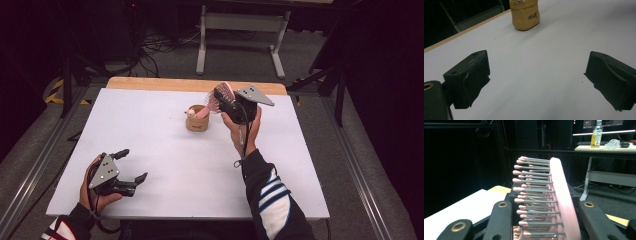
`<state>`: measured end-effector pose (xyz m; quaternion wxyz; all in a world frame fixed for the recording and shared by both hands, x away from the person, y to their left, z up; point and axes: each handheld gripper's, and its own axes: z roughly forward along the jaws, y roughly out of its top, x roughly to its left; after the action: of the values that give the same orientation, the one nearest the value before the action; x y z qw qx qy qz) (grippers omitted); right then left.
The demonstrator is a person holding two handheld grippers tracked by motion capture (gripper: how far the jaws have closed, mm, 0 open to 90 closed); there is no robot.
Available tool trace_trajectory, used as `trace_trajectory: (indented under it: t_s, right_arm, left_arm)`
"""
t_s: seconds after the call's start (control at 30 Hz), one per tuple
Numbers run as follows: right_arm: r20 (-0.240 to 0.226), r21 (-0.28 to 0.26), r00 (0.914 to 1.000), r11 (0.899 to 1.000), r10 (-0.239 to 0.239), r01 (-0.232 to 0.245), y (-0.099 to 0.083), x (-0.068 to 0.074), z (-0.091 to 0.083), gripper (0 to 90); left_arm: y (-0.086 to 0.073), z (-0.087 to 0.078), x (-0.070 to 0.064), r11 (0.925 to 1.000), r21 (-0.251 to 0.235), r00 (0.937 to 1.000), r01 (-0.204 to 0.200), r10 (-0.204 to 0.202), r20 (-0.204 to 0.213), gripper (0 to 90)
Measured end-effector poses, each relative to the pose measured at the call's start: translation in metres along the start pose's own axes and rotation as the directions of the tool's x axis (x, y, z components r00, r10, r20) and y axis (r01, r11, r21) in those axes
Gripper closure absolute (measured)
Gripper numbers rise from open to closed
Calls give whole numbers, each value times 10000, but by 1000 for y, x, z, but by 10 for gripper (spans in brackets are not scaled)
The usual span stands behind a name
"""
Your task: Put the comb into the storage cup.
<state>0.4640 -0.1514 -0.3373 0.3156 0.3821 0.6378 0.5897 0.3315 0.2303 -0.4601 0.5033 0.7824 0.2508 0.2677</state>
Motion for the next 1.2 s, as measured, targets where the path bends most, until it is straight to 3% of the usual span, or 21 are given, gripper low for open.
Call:
trace_trajectory:
  t_s: [0.57, 1.2]
  right_arm:
    - [-52, 486, 9999, 9988, 112, -110, -15, 1, 13, 625]
    - [-52, 515, 9986, 9973, 525, -521, -27, 0, 22, 619]
  left_arm:
    - [0, 0, 0, 10000, 20, 10000, 14, -14, -23, 65]
    - [0, 1, -1, 10000, -5, 10000, 79, -79, -38, 64]
